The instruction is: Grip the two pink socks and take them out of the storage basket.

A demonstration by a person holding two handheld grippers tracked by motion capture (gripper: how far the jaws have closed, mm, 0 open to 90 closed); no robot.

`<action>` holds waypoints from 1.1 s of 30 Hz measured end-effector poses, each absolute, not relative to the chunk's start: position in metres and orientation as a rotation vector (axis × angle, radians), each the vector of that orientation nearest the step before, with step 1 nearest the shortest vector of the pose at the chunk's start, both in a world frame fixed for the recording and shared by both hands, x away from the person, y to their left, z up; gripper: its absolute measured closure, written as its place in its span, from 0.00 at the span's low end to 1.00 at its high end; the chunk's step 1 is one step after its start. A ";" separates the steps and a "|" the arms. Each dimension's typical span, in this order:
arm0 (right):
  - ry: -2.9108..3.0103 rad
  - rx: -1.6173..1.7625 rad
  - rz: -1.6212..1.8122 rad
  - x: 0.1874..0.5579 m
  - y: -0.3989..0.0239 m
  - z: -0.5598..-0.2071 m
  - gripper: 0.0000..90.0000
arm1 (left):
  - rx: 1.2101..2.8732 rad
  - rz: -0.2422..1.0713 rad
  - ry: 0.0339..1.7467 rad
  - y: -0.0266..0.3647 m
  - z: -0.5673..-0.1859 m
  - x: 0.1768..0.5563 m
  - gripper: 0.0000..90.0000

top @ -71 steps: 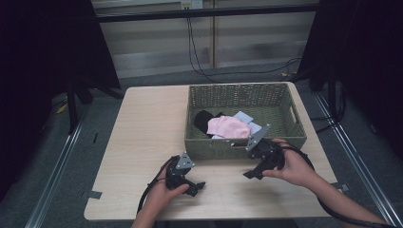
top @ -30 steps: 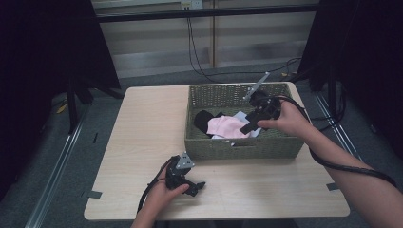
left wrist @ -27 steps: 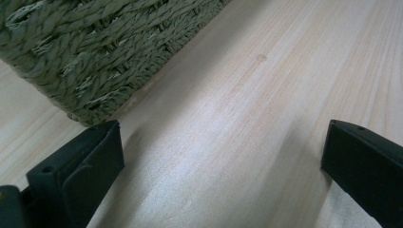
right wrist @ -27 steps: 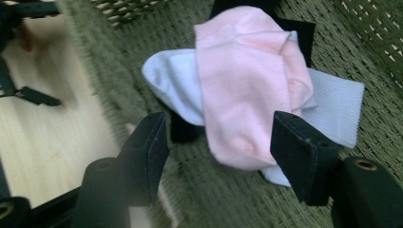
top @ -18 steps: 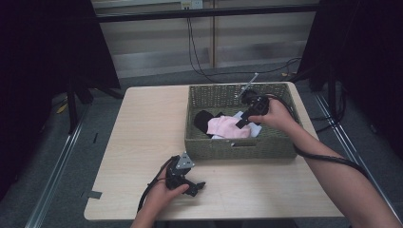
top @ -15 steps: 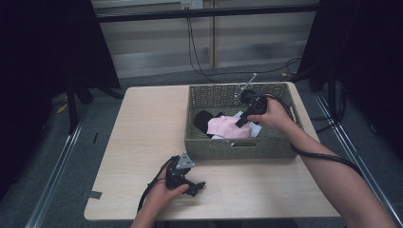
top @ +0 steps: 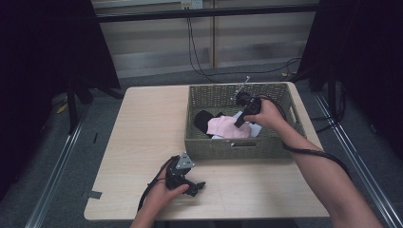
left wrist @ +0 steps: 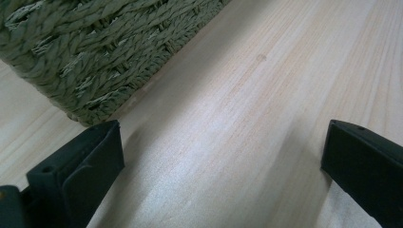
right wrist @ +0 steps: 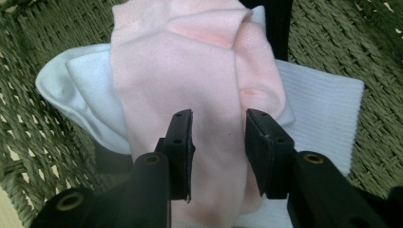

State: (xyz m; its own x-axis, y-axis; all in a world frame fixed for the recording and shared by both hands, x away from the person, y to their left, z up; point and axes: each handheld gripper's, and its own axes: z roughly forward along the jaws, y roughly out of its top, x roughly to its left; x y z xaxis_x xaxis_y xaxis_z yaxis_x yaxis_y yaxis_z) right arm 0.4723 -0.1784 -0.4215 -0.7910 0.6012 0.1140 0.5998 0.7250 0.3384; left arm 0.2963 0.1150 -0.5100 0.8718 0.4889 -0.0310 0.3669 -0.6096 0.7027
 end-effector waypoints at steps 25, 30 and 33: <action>2.933 1.009 0.624 0.465 -0.184 -0.385 0.97 | 2.290 0.210 0.614 0.115 -0.510 0.296 0.00; 2.942 1.011 0.643 0.463 -0.186 -0.380 0.97 | 2.289 0.208 0.613 0.115 -0.510 0.296 0.00; 2.943 1.003 0.642 0.461 -0.188 -0.371 0.97 | 2.289 0.208 0.613 0.115 -0.510 0.296 0.00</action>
